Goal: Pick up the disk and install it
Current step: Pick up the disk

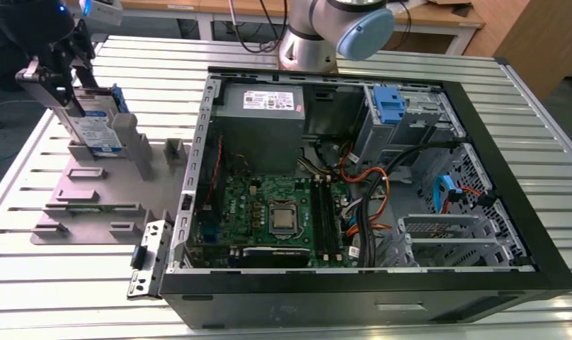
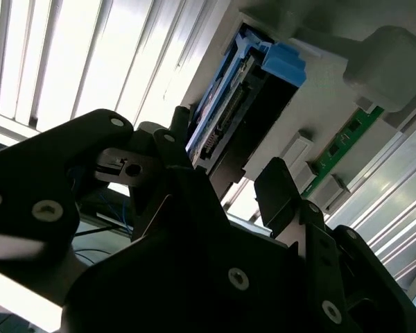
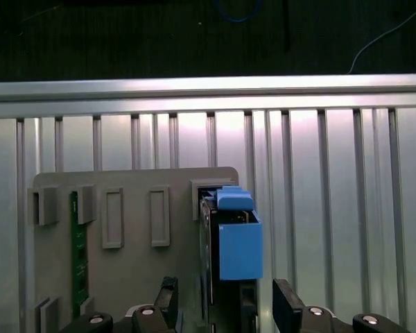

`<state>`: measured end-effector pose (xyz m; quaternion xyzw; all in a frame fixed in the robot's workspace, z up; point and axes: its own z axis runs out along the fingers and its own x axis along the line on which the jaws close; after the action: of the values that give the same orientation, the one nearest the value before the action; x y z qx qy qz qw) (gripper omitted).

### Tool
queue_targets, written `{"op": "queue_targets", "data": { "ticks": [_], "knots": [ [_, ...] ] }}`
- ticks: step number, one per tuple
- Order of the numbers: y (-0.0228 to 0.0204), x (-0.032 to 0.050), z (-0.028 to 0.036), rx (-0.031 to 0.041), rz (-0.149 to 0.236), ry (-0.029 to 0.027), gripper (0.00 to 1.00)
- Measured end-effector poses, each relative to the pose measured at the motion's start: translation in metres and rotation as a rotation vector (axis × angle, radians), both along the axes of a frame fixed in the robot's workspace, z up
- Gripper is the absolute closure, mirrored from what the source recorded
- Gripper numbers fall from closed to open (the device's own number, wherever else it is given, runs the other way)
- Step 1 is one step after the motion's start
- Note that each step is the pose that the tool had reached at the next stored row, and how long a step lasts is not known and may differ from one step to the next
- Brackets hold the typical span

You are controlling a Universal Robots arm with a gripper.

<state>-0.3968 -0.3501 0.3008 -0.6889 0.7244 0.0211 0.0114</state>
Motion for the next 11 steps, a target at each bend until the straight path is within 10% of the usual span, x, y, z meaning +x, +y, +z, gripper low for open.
{"op": "queue_targets", "data": {
  "ticks": [11],
  "knots": [
    [0.0000,0.0000,0.0003,0.0000,0.000,0.0000,0.37]
  ]
}}
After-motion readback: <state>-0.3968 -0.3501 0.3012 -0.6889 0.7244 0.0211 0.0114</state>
